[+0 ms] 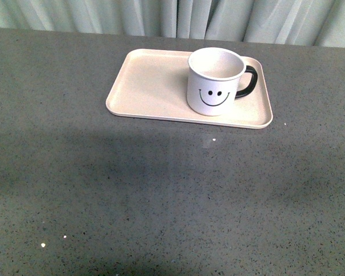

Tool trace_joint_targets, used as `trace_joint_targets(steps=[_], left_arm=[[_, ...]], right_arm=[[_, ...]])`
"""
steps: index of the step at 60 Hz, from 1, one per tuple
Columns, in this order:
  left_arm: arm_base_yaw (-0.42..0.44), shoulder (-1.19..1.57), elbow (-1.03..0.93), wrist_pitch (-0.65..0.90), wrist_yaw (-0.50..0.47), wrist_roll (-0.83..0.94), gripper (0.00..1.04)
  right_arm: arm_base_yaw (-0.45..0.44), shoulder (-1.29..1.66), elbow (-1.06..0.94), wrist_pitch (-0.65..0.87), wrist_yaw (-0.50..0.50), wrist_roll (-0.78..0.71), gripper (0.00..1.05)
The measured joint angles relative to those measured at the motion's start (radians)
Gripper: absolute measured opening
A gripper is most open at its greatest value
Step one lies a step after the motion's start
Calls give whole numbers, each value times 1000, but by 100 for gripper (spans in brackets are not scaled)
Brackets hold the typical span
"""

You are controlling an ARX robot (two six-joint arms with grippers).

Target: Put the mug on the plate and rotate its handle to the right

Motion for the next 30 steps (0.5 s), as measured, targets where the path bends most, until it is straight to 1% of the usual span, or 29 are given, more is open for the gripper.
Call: trace_joint_targets(steps=[2, 4, 9, 30], left_arm=[[0, 0, 0, 0, 0, 0, 95], [0, 0, 0, 0, 0, 0, 95], [0, 0, 0, 0, 0, 0, 95], [0, 0, 0, 0, 0, 0, 95]], right_arm=[[0, 0, 0, 0, 0, 0, 93], [0, 0, 0, 0, 0, 1, 97], [0, 0, 0, 0, 0, 0, 95], [0, 0, 0, 0, 0, 0, 96]])
